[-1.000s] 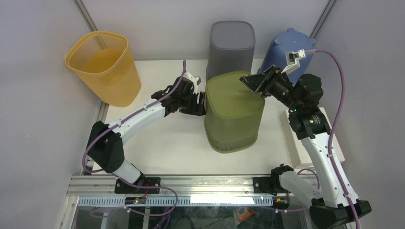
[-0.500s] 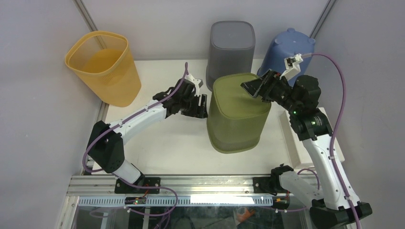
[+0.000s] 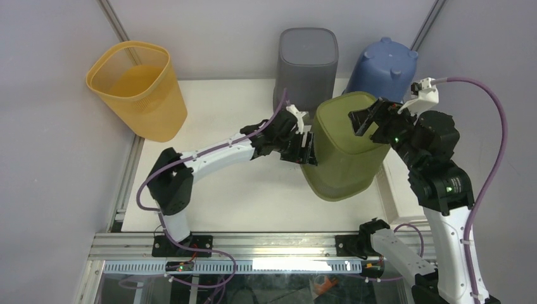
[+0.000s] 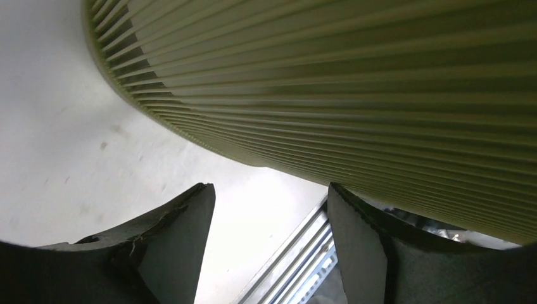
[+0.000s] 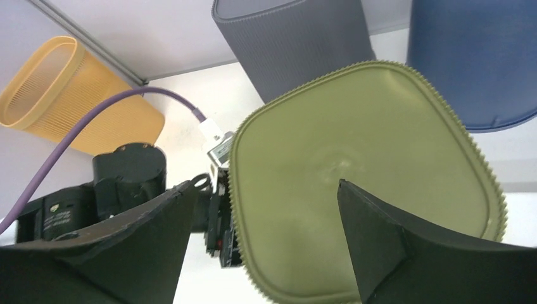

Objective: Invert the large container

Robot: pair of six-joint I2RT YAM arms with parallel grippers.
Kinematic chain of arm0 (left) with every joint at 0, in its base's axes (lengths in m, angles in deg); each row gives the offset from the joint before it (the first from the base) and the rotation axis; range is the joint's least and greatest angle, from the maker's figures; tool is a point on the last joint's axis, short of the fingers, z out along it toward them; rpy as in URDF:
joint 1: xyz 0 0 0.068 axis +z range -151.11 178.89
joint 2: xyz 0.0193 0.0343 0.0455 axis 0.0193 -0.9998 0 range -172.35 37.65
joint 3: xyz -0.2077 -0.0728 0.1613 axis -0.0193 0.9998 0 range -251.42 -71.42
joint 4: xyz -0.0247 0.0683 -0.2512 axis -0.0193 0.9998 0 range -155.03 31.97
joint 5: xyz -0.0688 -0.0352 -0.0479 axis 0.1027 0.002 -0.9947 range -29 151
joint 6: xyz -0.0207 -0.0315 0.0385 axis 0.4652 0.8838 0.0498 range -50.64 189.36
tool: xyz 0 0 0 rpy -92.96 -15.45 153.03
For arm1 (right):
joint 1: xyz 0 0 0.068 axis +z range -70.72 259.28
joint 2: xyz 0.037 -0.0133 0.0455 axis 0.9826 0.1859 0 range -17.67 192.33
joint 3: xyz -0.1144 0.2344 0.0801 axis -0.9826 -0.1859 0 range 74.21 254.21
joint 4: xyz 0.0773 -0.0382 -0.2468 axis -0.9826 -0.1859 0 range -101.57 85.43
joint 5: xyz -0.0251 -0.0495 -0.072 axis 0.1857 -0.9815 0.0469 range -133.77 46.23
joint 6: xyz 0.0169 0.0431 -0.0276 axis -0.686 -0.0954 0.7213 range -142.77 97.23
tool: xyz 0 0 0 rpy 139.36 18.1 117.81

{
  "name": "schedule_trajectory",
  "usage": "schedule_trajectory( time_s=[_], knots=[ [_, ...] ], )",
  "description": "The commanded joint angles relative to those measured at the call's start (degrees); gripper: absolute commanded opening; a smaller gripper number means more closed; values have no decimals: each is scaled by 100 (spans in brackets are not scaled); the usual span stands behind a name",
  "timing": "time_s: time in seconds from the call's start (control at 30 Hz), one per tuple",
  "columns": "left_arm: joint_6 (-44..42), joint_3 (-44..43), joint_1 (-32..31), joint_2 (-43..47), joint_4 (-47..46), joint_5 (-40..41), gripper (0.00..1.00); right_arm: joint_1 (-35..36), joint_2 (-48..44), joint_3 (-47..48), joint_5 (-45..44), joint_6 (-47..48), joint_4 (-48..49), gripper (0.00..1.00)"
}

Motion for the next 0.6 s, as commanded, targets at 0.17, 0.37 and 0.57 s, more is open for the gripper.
schedule_trajectory(
  time_s=[0.17,0.37,0.57],
  knots=[
    [16,-1159,290,-375,-439,-424,72,21,-22,751,1047,1066,-647,87],
    [-42,-631,1135,482,-362,-516,73,22,130,268,2580,1392,-972,89],
    [-339,-145,1844,1383,277,49,75,25,129,-349,3321,1527,-1417,91]
  ],
)
